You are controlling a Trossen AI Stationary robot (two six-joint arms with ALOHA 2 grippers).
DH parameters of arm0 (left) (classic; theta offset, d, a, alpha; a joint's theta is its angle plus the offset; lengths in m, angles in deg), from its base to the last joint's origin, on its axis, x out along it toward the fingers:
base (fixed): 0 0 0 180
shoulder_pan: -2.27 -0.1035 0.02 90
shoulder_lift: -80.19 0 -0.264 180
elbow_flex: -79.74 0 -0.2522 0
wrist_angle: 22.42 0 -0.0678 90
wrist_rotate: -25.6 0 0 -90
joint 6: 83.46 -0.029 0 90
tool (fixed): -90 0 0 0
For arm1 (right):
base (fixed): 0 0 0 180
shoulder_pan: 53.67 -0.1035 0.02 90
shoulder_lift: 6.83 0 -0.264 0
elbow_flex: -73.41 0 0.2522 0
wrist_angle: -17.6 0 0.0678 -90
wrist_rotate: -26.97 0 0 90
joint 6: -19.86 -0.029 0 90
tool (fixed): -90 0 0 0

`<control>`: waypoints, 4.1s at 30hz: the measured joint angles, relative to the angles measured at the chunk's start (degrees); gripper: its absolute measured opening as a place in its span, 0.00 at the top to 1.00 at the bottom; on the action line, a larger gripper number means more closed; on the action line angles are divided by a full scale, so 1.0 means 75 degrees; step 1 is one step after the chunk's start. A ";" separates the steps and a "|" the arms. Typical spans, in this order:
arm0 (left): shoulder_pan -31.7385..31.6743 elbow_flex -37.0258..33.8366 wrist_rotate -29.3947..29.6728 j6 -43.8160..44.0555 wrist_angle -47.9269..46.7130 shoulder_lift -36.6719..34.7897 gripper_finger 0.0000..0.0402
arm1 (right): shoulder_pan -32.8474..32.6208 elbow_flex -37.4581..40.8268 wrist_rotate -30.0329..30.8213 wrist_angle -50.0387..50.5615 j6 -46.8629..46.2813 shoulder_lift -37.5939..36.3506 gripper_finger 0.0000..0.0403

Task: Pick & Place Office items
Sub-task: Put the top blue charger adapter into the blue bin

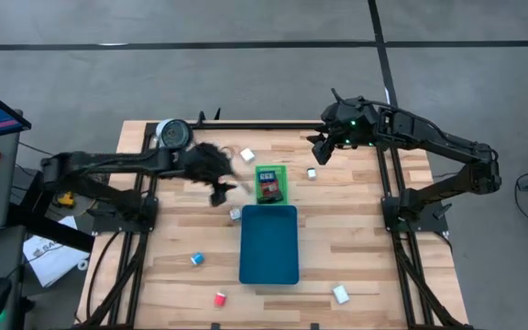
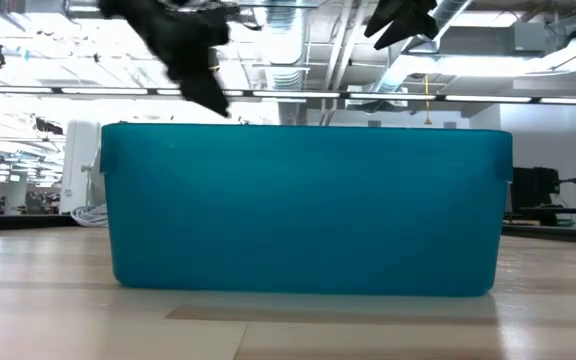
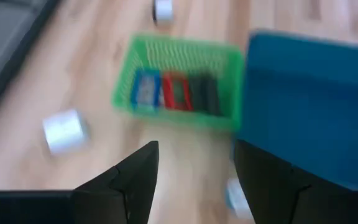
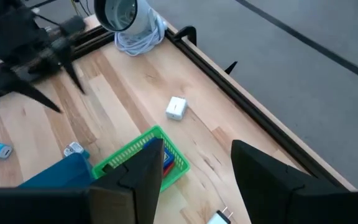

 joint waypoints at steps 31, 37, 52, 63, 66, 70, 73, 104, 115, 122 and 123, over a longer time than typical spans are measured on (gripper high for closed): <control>0.2850 -0.4297 0.2290 0.2420 0.4034 -0.0325 0.43 | -0.0200 0.0000 0.0197 -0.0066 -0.0463 0.0006 0.55; 0.2848 -0.4351 0.2288 0.2427 0.5191 0.0577 0.43 | -0.0217 0.0000 0.0197 -0.0066 -0.0557 0.0006 0.55; 0.2199 -0.4334 0.1765 0.2222 0.6402 0.1615 0.43 | -0.0608 0.0000 0.0392 -0.0057 -0.0784 0.0006 0.55; 0.1820 -0.4334 0.1282 0.1933 0.6678 0.1650 0.49 | -0.0608 0.0000 0.0395 -0.0063 -0.0801 0.0006 0.55; 0.1804 -0.4334 0.1189 0.1786 0.6752 0.1650 0.52 | -0.0608 0.0000 0.0395 -0.0063 -0.0801 0.0006 0.55; 0.1804 -0.4334 0.1122 0.1722 0.6741 0.1650 0.54 | -0.0608 0.0000 0.0395 -0.0066 -0.0801 0.0006 0.55; 0.1804 -0.4334 0.1115 0.1595 0.6741 0.1650 0.57 | -0.0608 0.0000 0.0400 -0.0069 -0.0801 0.0006 0.55; 0.2014 -0.3958 0.1536 0.2093 0.5016 -0.1567 0.68 | -0.0782 0.0003 0.0535 0.0574 -0.0790 0.0006 0.55; 0.1605 -0.1896 0.0626 0.0575 0.3772 0.0186 0.68 | -0.0835 0.0003 0.0536 0.0572 -0.0399 0.0005 0.55; 0.1893 -0.1349 -0.0060 0.0397 0.3849 0.1621 0.68 | -0.0850 0.0003 0.0538 0.0572 -0.0376 0.0006 0.55; 0.1940 -0.1349 -0.0052 0.0400 0.3958 0.1654 0.68 | -0.0850 0.0003 0.0535 0.0572 -0.0374 0.0003 0.55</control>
